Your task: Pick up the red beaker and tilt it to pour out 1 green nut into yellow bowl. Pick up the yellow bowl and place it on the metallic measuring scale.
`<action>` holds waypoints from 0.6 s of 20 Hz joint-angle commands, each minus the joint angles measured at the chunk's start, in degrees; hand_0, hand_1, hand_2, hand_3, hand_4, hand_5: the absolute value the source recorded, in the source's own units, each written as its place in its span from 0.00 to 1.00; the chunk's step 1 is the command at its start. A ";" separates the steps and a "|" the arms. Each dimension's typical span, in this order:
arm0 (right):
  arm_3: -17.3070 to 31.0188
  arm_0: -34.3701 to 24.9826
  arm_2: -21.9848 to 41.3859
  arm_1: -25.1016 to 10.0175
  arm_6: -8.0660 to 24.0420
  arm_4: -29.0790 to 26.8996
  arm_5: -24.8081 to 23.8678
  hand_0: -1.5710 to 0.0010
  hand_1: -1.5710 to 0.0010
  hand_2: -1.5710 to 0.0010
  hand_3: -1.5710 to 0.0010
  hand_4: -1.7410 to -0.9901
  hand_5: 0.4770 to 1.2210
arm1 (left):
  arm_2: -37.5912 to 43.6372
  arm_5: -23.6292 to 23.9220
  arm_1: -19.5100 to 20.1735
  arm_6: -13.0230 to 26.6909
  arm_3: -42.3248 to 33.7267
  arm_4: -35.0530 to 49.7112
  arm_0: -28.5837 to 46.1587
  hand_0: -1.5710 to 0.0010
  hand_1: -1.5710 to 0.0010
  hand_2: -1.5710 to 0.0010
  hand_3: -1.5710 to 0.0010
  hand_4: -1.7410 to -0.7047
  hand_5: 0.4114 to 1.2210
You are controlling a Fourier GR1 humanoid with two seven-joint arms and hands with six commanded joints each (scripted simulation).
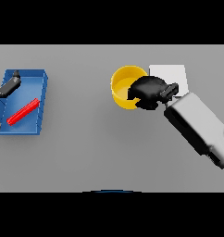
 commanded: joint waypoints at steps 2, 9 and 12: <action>1.09 0.07 -1.59 -0.78 0.75 -0.32 -0.18 0.00 0.00 0.06 0.17 0.00 1.00 | -0.06 -0.20 0.17 0.92 0.28 -0.23 -0.40 1.00 1.00 1.00 1.00 0.97 0.36; 9.31 -2.77 -6.57 -4.95 -1.91 0.55 -6.75 0.00 0.00 0.02 0.24 0.00 1.00 | 0.36 -0.88 1.05 2.15 -1.01 0.03 -0.11 1.00 1.00 1.00 1.00 0.96 0.36; 14.71 -3.69 -8.31 -5.51 -3.04 0.86 -9.50 0.00 0.00 0.04 0.25 0.00 1.00 | 0.26 -0.95 0.84 2.25 -1.62 0.15 0.22 1.00 1.00 1.00 1.00 0.97 0.35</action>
